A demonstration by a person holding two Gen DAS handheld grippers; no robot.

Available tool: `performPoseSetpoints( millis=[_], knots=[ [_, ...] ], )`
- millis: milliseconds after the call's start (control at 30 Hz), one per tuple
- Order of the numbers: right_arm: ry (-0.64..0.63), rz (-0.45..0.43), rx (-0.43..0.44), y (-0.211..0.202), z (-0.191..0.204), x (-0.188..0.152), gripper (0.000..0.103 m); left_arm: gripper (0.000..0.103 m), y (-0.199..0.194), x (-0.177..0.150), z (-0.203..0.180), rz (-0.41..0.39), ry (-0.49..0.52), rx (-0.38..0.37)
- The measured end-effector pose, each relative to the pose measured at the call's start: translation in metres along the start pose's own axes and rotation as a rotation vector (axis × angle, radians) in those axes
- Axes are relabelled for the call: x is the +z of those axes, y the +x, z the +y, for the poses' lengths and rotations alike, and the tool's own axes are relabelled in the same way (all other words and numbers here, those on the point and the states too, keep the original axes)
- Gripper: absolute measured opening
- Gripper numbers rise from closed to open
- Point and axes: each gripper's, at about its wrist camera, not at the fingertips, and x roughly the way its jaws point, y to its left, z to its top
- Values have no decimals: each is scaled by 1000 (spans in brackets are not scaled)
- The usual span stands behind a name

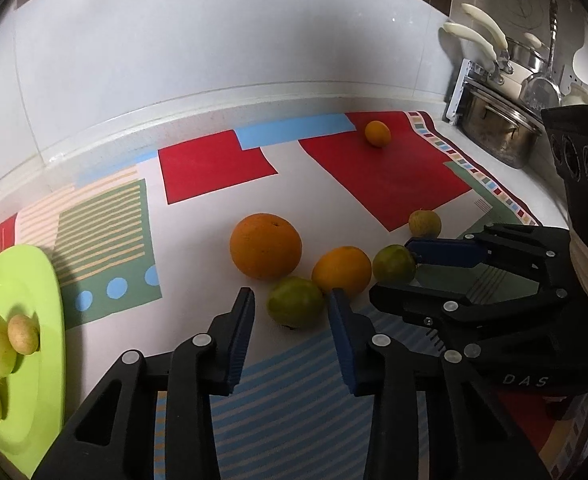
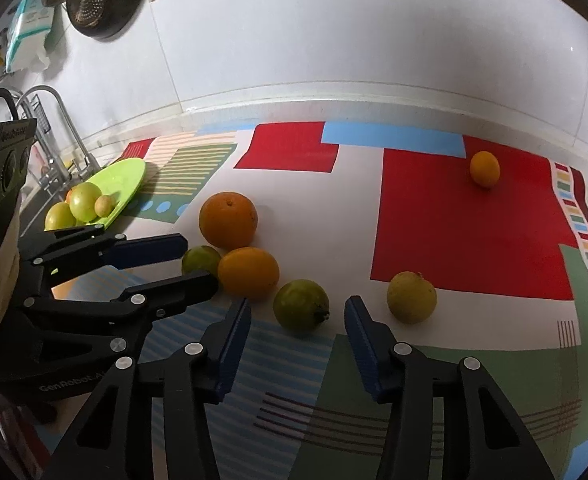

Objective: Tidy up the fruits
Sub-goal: 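Close right gripper on a green lime while left gripper grasps another lime, then carry both green limes over the green plate with both grippers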

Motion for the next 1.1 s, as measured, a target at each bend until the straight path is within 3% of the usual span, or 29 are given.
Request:
performPoseSetpoints(
  millis=[133,367,1100],
  knots=[
    [-2,9,5,3,1,0,43,30,1,0,0,8,3,-9],
    [2,13,-3,4,0,1,30,30,-2,-1,0,8,-2,1],
    [54,-102,-31,-57,26,-10,30,30,-64,-15,-7,-51,-58,64]
  ],
)
